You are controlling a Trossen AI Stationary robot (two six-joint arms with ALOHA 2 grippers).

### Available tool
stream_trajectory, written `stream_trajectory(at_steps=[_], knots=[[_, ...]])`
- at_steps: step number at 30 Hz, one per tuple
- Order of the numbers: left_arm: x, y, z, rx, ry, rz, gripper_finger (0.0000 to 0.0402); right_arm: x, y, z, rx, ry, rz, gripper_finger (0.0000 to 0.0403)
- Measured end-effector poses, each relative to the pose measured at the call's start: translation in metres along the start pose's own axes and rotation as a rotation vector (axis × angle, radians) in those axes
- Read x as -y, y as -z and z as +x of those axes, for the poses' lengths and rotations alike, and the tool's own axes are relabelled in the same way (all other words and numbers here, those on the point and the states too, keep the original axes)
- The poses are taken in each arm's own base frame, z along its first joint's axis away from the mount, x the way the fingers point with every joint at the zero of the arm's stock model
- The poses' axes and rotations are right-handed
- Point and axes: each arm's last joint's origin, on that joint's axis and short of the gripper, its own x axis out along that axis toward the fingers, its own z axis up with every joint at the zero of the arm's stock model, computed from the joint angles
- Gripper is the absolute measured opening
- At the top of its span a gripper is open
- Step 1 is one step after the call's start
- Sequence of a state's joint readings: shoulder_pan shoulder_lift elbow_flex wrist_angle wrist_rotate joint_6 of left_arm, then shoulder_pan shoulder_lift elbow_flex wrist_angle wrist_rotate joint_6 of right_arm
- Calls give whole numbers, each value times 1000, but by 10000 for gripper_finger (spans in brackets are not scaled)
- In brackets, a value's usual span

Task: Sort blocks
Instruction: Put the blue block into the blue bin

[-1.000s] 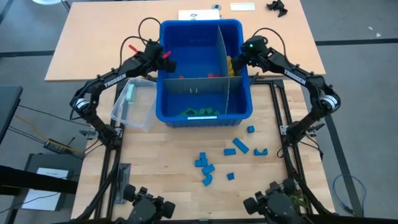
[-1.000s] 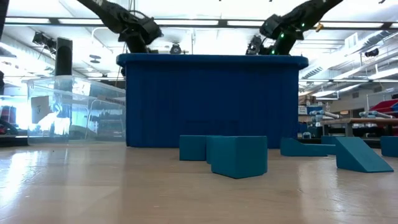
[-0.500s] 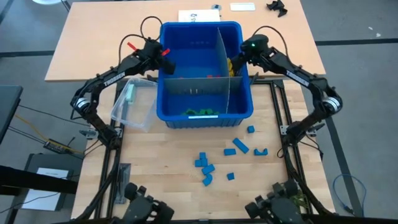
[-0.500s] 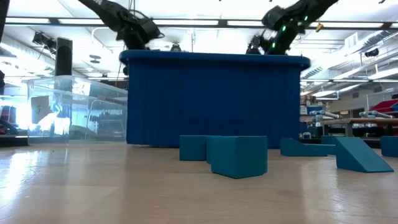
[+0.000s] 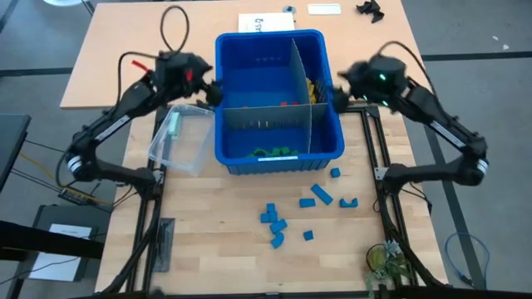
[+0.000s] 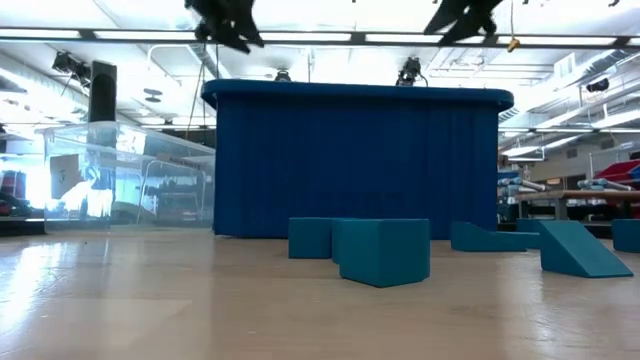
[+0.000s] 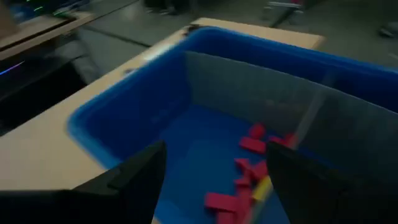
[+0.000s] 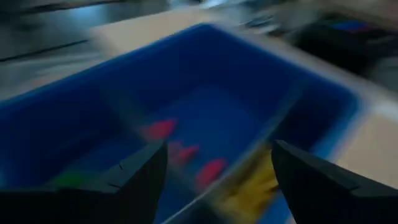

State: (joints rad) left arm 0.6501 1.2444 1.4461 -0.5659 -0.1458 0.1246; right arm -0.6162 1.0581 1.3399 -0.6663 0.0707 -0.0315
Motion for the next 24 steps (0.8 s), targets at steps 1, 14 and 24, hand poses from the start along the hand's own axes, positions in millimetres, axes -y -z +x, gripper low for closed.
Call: stream_trajectory(at_steps=[1, 14, 24], knots=[[9, -1, -7, 9, 33, 20, 284, -8, 4, -9, -26, -71, 5, 283], [101, 25, -46, -44, 312, 152, 284, -79, 57, -75, -550, -444, 146, 249], [136, 72, -49, -154, 405, 132, 284, -116, 110, -62, -699, -191, 10, 271]])
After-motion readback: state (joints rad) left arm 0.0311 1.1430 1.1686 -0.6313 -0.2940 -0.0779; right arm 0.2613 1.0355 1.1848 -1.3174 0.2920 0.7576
